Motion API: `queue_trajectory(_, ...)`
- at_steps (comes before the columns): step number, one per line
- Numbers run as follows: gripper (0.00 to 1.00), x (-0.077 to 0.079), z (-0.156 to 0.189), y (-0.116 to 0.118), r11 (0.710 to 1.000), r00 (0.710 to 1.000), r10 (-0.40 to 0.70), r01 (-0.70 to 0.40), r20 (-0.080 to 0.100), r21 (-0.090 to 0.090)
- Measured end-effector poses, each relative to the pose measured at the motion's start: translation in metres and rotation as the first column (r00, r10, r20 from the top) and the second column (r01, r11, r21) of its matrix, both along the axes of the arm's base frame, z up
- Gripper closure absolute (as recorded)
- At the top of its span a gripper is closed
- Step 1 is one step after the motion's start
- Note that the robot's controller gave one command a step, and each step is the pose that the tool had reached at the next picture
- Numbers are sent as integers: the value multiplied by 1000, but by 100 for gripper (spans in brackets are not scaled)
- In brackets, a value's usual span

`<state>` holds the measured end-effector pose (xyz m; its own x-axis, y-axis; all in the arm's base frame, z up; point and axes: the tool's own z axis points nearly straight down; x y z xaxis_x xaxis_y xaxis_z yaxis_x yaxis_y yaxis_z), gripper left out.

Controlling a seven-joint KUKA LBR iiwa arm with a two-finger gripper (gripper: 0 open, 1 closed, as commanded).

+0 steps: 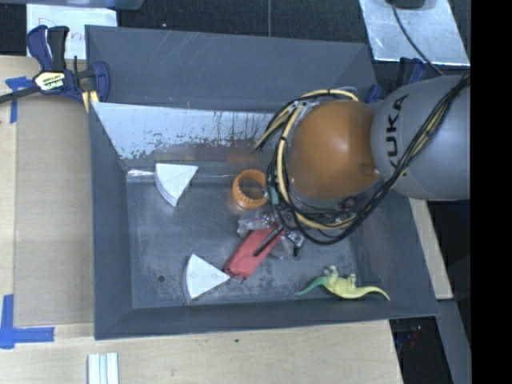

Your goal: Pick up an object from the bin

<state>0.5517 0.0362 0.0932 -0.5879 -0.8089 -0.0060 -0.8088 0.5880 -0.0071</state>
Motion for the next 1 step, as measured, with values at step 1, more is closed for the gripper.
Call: queue_trajectory(1,100,1,16,0,1000,1000,-2,2,3,1)
